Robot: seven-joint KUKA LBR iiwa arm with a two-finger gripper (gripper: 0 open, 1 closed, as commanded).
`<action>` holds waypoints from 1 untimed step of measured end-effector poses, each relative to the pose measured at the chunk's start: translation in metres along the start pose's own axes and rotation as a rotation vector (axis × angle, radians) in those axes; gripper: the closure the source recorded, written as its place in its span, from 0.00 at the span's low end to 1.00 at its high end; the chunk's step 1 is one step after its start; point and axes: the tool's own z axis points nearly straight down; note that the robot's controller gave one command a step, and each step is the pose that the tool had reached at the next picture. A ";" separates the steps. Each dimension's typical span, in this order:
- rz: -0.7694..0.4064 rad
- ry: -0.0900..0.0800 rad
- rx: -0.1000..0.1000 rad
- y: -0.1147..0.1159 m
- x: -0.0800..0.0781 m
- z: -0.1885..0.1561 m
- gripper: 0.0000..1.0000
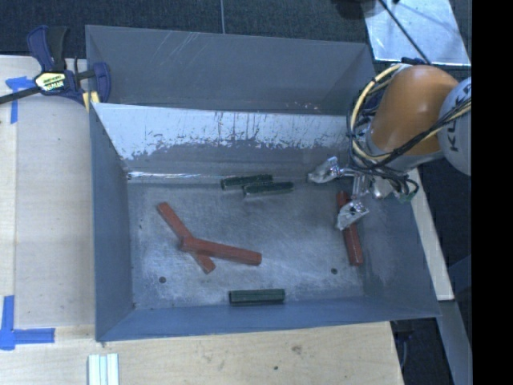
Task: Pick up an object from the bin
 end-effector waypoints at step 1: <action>-0.001 0.000 0.000 0.000 0.000 0.000 0.00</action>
Offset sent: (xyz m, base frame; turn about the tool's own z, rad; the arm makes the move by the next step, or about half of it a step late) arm -0.0242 -0.0073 -0.0056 -0.2762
